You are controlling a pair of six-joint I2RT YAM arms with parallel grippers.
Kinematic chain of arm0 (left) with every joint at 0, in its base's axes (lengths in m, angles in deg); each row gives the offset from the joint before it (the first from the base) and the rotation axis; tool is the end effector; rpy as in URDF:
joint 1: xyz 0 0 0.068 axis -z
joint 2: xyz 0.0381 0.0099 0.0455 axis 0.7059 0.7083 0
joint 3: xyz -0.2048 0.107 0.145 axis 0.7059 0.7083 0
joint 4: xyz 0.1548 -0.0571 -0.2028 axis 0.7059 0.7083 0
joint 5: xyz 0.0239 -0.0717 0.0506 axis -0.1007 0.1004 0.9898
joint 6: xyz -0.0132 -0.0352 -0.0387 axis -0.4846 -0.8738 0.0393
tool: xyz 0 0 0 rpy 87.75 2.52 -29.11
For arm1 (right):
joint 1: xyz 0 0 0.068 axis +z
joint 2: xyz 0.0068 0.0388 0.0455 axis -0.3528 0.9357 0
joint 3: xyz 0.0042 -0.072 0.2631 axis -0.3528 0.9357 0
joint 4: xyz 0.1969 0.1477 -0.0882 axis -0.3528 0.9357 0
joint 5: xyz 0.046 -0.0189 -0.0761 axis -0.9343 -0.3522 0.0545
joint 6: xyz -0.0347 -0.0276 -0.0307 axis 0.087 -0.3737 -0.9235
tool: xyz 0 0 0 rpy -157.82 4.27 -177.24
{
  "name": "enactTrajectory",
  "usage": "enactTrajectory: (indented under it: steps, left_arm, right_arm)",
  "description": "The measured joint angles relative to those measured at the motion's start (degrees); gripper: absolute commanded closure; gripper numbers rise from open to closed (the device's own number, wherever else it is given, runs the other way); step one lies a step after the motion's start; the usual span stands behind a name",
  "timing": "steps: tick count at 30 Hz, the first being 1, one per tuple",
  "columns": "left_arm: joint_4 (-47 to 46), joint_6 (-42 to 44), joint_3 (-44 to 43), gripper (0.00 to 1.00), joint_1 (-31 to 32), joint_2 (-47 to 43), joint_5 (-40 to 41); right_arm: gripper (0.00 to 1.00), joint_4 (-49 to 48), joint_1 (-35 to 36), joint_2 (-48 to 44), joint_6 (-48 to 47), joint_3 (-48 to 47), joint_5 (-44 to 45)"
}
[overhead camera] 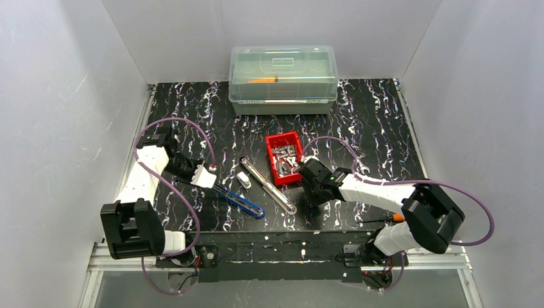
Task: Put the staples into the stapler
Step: Place the staple at the center of the board.
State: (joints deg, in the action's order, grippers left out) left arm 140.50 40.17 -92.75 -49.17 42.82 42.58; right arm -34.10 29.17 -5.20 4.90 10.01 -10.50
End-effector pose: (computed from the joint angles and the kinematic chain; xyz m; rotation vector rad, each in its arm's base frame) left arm 0.2230 -0.0019 0.2504 2.2175 1.3414 -0.1893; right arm 0.1676 0.1869 0.1681 -0.5244 2.5995 0.1513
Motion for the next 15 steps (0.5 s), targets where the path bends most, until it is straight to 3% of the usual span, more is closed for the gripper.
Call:
enactTrajectory:
  steps: [15]
  left_arm:
    - [0.1,0.0,0.0,0.92,0.0,0.0,0.0]
  right_arm:
    - [0.66,-0.8,0.0,0.1,-0.3,0.0,0.0]
